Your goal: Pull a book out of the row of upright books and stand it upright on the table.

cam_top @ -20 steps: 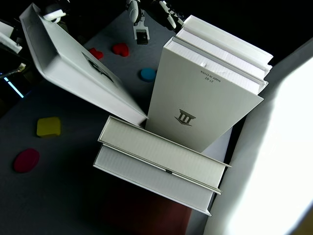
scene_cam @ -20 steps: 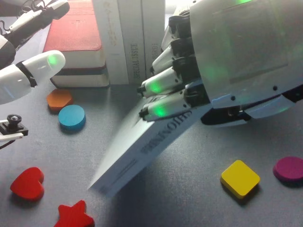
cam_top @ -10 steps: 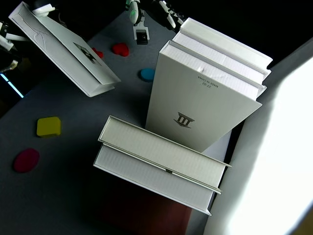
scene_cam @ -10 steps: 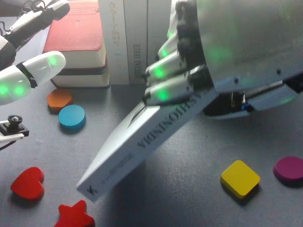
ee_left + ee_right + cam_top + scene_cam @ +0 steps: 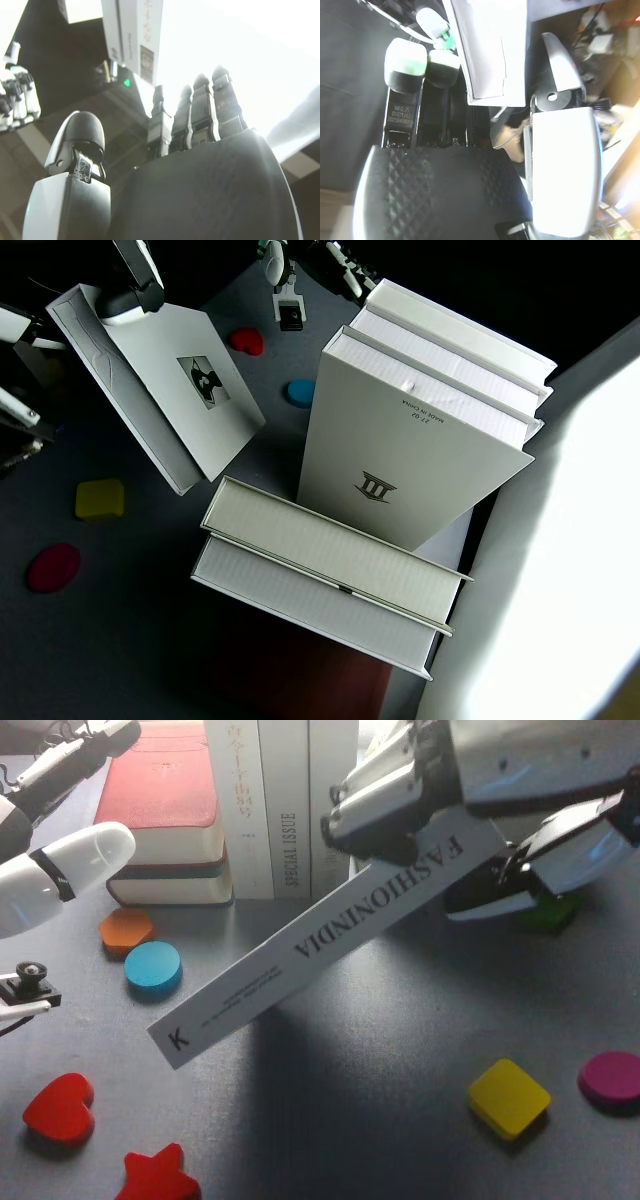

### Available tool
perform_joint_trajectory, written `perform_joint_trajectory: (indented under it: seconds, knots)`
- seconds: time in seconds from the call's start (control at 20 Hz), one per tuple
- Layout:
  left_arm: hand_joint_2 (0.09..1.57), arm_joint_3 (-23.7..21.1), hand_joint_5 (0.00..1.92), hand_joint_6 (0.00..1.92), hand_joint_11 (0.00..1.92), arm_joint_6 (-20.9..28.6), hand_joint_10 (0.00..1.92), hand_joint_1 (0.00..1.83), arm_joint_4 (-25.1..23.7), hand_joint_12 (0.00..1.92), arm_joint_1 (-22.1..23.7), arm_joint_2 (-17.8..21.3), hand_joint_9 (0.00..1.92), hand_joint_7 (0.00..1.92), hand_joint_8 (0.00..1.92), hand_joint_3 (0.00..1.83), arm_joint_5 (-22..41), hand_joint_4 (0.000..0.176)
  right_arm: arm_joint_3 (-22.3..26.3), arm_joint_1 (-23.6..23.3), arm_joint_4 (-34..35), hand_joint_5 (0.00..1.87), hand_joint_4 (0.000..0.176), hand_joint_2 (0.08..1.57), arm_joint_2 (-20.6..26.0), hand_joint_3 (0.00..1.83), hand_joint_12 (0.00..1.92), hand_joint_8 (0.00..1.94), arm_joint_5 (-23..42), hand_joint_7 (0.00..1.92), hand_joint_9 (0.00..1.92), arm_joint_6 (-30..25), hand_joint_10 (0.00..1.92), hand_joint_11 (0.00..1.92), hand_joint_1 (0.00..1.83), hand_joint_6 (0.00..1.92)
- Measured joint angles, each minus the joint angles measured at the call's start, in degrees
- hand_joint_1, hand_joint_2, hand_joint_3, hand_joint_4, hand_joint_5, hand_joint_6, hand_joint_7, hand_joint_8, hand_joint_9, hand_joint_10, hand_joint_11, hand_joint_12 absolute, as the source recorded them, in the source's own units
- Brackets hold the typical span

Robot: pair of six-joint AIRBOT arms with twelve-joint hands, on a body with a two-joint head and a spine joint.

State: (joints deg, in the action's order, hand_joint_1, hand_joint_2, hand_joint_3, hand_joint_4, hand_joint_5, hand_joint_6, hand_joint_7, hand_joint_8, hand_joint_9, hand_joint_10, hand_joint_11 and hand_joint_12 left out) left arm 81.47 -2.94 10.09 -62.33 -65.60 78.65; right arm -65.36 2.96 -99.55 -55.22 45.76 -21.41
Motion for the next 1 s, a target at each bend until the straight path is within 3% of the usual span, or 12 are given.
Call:
perform_joint_trajectory:
  seconds: [0.05,0.15,0.3,0.35,0.4,0.45,0.5,0.6,0.65,0.75,0.9,1.0]
  knots:
    - [1.33,0.0,0.13,0.00,0.00,0.0,0.00,0.29,0.0,0.00,0.0,0.0,0.00,0.00,0.00,0.00,0.0,0.056,-1.0,0.5,1.9,0.46,0.000,1.05,0.2,0.80,1.92,1.94,0.4,0.68,0.95,-0.5,1.92,1.18,1.07,1.88]
    - [1.37,0.0,0.15,0.01,0.00,0.0,0.00,0.29,0.0,0.00,0.0,0.0,0.00,0.00,0.00,0.01,0.1,0.000,-2.7,2.9,6.8,0.46,0.000,1.05,0.6,0.80,1.92,1.94,1.1,0.68,0.95,-0.5,1.92,1.18,1.07,1.88]
    - [1.38,0.0,0.20,0.02,0.00,0.0,0.00,0.32,0.2,0.00,0.0,0.0,0.00,0.00,0.00,0.01,0.1,0.035,-4.5,6.8,13.6,0.46,0.000,1.05,1.6,0.80,1.92,1.94,1.0,0.68,0.95,-0.5,1.92,1.18,1.07,1.88]
    - [1.38,0.0,0.20,0.02,0.00,0.0,0.00,0.31,0.2,0.00,0.0,0.0,0.00,0.00,0.00,0.01,0.1,0.028,-5.1,8.3,15.8,0.71,0.000,1.19,1.7,0.23,1.87,1.56,0.9,0.63,0.49,-0.4,1.41,0.33,1.12,1.49]
    - [1.38,0.0,0.20,0.02,0.00,0.0,0.00,0.31,0.2,0.00,0.0,0.0,0.00,0.00,0.00,0.01,0.1,0.032,-5.7,9.9,18.2,0.79,0.000,1.20,1.7,0.06,1.80,1.11,1.0,0.57,0.36,-0.4,1.22,0.10,1.08,1.30]
    - [1.38,0.0,0.20,0.02,0.00,0.0,0.00,0.31,0.2,0.00,0.0,0.0,0.00,0.00,0.00,0.00,0.1,0.037,-6.1,11.2,20.3,0.86,0.000,1.22,1.8,0.02,1.79,1.34,1.0,0.64,0.42,-0.5,1.20,0.12,1.15,1.25]
    - [1.38,0.0,0.20,0.02,0.00,0.0,0.00,0.28,0.2,0.00,0.0,0.0,0.00,0.00,0.00,0.00,0.2,0.039,-6.6,12.7,22.6,0.87,0.000,1.24,1.9,0.01,1.75,1.41,1.0,0.70,0.52,-0.4,1.51,0.16,1.29,1.24]
    - [1.37,0.0,0.20,0.02,0.00,0.1,0.00,0.27,0.2,0.00,0.0,0.0,0.00,0.00,0.00,0.00,0.2,0.045,-7.5,16.3,24.9,0.84,0.000,1.24,1.9,0.00,1.91,1.59,0.9,0.69,0.44,-0.4,1.62,0.22,1.18,1.11]
    - [1.37,0.0,0.21,0.02,0.00,0.1,0.00,0.28,0.3,0.00,0.0,0.0,0.00,0.00,0.00,0.00,0.2,0.044,-7.6,17.9,25.3,0.82,0.000,1.25,2.0,0.00,1.92,1.51,0.7,0.65,0.37,-0.3,1.50,0.10,1.16,1.25]
    - [1.38,0.0,0.21,0.01,0.00,0.2,0.00,0.29,0.4,0.00,0.0,0.0,0.00,0.01,0.00,0.00,0.2,0.056,-7.6,20.1,28.8,0.63,0.000,1.30,2.7,0.00,1.73,0.95,0.7,0.40,0.14,0.5,1.27,0.00,1.06,1.49]
    - [1.38,0.0,0.22,0.01,0.00,0.3,0.00,0.31,0.4,0.00,0.0,0.0,0.00,0.02,0.01,0.00,0.2,0.054,-7.7,22.4,33.4,0.35,0.000,1.15,3.0,0.00,1.32,0.28,0.6,0.32,0.04,1.8,0.83,0.00,1.05,0.77]
    - [1.37,0.0,0.22,0.01,0.01,0.3,0.00,0.31,0.4,0.00,0.0,0.0,0.00,0.03,0.01,0.00,0.3,0.056,-7.1,23.8,34.8,0.20,0.000,1.15,3.6,0.00,1.48,0.13,0.5,0.27,0.00,3.7,0.70,0.00,0.99,0.60]
